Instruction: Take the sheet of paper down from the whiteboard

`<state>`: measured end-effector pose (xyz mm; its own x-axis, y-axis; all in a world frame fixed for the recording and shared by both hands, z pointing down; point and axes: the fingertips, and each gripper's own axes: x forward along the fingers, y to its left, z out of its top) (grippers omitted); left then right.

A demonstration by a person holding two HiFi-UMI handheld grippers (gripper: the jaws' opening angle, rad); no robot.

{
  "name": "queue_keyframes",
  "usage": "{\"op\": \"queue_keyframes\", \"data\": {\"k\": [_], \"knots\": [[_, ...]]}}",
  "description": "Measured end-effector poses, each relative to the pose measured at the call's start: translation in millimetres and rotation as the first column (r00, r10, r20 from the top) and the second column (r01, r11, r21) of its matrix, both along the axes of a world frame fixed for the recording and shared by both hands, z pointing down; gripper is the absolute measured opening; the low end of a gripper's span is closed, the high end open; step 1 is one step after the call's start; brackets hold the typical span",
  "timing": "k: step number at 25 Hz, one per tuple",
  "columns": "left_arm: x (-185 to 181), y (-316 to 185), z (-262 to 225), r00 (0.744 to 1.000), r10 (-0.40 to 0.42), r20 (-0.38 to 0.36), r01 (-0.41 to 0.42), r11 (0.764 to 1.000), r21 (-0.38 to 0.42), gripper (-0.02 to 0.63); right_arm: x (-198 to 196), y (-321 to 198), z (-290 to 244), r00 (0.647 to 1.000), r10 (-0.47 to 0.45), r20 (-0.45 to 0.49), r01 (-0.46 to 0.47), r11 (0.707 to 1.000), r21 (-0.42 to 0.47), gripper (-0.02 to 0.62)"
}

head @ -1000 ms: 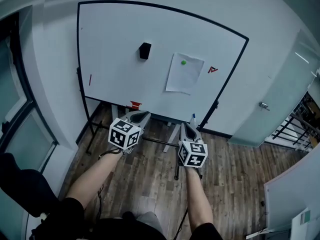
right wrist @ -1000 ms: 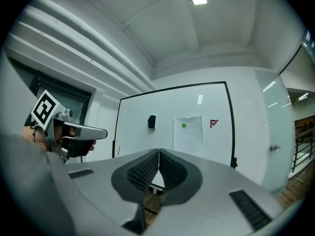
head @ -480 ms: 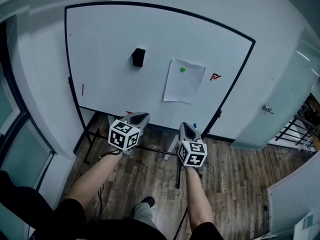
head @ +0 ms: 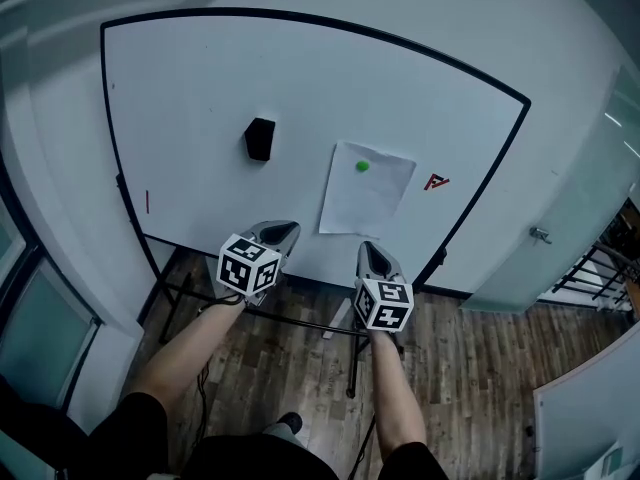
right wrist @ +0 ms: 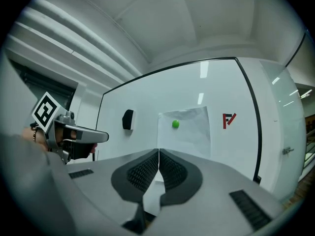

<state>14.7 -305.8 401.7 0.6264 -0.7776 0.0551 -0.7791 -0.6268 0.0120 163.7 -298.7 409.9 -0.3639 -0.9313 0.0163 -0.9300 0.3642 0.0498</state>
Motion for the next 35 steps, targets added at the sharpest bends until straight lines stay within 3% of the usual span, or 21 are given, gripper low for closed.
{"op": "queue_keyframes", "data": {"k": [9, 20, 28, 35], "knots": [[20.5, -81.8, -7.7, 1.0, -0.001, 0.012, 0.001, 1.0, 0.006, 0.021, 15.9, -77.7, -9.9, 1.0, -0.009, 0.02, 0.009, 1.0, 0.012, 0.026], [32.8, -139.4, -14.2, 1.0, 0.027, -0.002, -0.027, 0.999, 0.027, 0.021, 11.3, -126.6, -18.2, 1.0, -0.016, 0.025, 0.015, 0.999, 0.036, 0.026], [37.5, -169.0, -17.7, 0.992, 0.124, -0.002, -0.124, 0.992, 0.03, 0.021, -0.8, -154.5, -22.3, 0.999, 0.043, 0.03, -0.045, 0.998, 0.037, 0.026], [46.3, -186.7, -23.0, 0.97, 0.244, -0.002, -0.244, 0.97, 0.022, 0.023, -5.8, -168.7, -29.4, 0.993, 0.117, 0.03, -0.118, 0.992, 0.048, 0.026]]}}
